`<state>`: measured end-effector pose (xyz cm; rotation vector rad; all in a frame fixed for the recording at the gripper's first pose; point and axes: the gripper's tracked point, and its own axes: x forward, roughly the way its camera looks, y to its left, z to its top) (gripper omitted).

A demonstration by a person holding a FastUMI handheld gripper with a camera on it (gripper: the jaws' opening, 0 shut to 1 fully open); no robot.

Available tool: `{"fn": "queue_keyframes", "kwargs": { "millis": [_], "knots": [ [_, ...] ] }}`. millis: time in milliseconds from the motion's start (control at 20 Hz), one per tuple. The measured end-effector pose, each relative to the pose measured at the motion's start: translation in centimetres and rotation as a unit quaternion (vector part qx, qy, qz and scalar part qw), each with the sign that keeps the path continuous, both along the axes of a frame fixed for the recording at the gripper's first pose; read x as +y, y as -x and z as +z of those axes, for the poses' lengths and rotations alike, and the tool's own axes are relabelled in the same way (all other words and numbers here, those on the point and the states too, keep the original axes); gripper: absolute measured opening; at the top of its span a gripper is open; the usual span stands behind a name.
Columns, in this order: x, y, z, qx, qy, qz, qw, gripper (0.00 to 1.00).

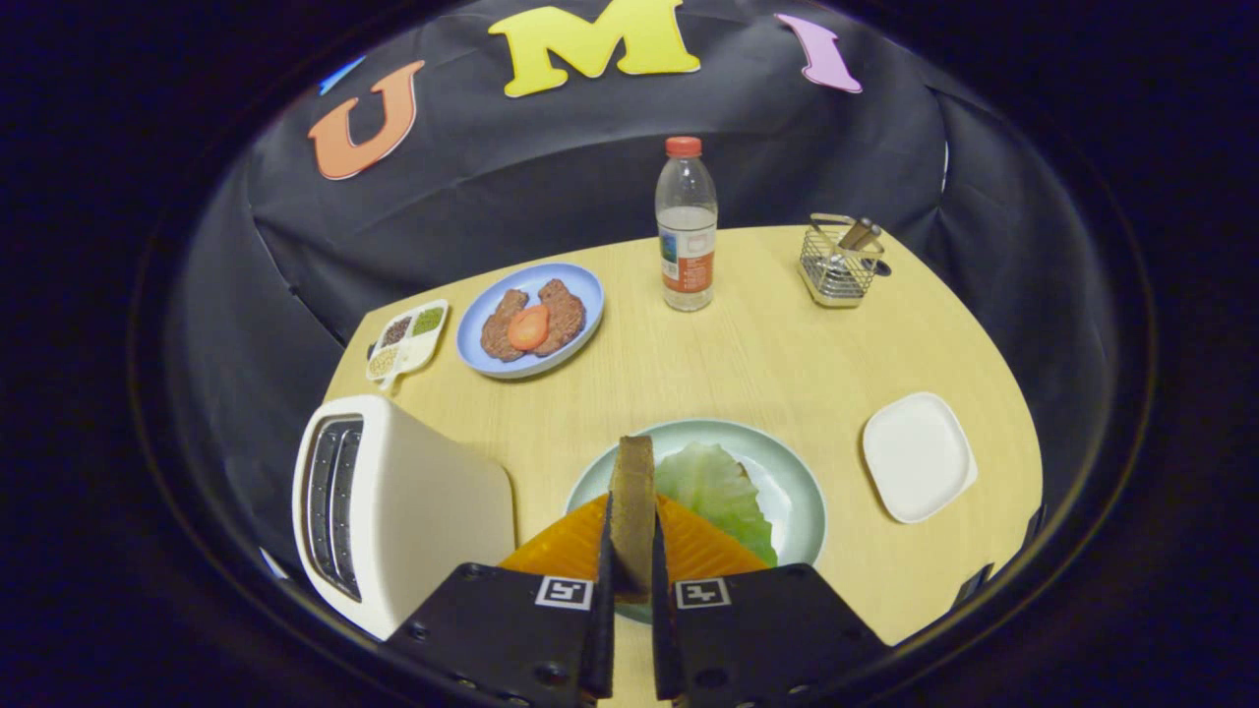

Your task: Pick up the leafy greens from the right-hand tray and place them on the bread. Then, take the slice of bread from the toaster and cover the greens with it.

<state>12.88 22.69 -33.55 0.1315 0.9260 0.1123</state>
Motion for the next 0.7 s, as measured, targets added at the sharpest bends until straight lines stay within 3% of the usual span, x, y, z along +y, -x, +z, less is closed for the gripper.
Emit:
{"fn": "queue_keyframes", "kwargs": {
  "millis": [550,600,700],
  "knots": [
    [-5.3,-0.7,-4.2,0.048,0.038,0.020,0.998,0.16],
    [-5.5,-0.8,-4.9,0.054,0.039,0.025,0.997,0.24],
    [-5.7,-0.9,-5.2,0.060,0.035,0.031,0.997,0.25]
  ]
}}
